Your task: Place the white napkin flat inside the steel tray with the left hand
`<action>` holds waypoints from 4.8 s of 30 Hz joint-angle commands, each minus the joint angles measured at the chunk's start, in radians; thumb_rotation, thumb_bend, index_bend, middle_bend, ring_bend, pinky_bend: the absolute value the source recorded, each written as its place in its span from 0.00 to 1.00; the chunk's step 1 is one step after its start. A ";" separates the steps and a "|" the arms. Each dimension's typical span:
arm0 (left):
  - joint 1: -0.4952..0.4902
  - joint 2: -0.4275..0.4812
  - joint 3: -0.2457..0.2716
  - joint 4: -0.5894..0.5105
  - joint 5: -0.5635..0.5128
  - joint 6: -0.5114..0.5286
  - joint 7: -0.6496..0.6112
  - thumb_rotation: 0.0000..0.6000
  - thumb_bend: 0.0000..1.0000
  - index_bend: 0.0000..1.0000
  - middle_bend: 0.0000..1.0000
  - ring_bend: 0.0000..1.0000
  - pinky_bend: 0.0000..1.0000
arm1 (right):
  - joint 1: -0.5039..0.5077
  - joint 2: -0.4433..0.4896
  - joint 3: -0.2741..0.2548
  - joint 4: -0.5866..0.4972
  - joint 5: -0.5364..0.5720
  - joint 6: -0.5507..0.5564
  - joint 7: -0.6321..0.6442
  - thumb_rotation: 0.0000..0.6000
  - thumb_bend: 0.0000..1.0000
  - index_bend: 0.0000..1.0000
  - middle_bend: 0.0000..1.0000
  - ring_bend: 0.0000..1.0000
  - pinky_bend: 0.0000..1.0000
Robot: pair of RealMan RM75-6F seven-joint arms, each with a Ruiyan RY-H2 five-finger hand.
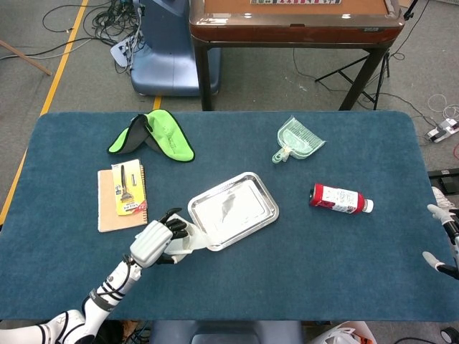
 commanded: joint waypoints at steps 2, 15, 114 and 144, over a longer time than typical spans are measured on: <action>-0.028 0.014 -0.055 -0.030 -0.002 0.021 0.005 1.00 0.33 0.62 0.42 0.36 0.10 | 0.000 0.002 0.000 -0.003 -0.003 0.002 -0.002 1.00 0.08 0.21 0.31 0.20 0.25; -0.149 -0.071 -0.183 -0.022 -0.056 -0.023 -0.050 1.00 0.33 0.60 0.42 0.36 0.11 | -0.002 0.004 0.002 -0.008 -0.003 0.006 -0.006 1.00 0.08 0.21 0.31 0.20 0.25; -0.328 0.062 -0.092 0.081 -0.245 -0.381 0.129 0.79 0.32 0.34 0.98 0.94 0.97 | 0.004 0.004 0.008 -0.024 0.003 -0.003 -0.023 1.00 0.08 0.21 0.31 0.20 0.25; -0.419 0.111 -0.035 -0.076 -0.547 -0.599 0.465 0.23 0.38 0.25 1.00 1.00 1.00 | -0.005 0.001 0.007 -0.023 0.008 0.009 -0.023 1.00 0.09 0.21 0.31 0.20 0.25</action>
